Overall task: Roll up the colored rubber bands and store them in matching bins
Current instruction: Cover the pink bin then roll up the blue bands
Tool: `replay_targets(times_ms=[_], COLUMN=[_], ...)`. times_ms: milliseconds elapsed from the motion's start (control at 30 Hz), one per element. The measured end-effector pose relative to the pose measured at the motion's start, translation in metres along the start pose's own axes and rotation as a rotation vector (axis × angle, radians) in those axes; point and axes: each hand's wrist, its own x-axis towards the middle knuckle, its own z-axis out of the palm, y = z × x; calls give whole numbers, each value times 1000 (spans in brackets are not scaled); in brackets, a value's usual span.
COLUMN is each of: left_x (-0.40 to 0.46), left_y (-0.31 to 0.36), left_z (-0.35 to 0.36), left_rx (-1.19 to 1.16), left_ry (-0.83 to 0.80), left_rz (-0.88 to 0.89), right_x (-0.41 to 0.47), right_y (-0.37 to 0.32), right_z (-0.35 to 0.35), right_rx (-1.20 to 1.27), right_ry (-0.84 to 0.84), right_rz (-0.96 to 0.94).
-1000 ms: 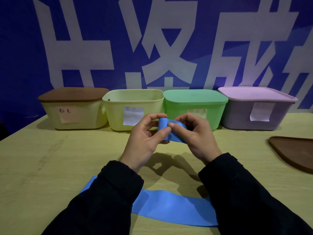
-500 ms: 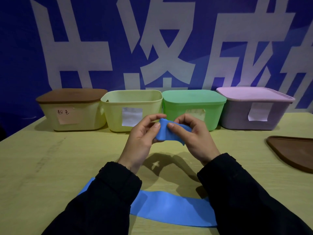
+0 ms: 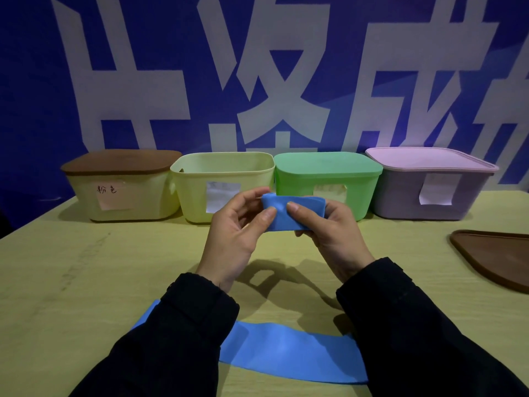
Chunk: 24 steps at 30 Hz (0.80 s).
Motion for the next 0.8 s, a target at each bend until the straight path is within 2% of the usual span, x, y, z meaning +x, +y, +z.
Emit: replay_targets(times_ms=[233,333,500,667,800], left_x=[-1,-1,-1,-1,-2], left_y=[-2,1,6,6,-1], left_z=[1,3,3,1,3], left_rx=[52,47,-25,-37,25], left_ry=[-55,-1,46,6,-12], left_rz=[-24,-23,-15,11,5], right_x=[0,0,0,-1,0], right_y=[7,5,-2,2,4], right_z=[1,2,0,4,3], right_rx=[-82,-67,-55,-4,-57], right_ry=[-22,-42,69,18,55], right_rz=[-3,15,-58,-24,-45])
